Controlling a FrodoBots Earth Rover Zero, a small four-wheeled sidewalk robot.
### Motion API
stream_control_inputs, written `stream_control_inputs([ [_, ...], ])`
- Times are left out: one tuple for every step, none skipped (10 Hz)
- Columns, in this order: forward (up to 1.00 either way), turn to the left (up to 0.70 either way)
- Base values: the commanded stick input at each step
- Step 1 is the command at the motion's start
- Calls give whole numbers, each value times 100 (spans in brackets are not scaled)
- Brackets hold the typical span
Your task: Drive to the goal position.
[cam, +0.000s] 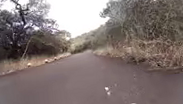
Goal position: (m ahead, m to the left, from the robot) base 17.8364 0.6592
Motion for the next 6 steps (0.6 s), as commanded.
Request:
stream_control_inputs([
  [50, 0],
  [50, 0],
  [50, 0],
  [50, 0],
  [50, 0],
  [50, 0],
])
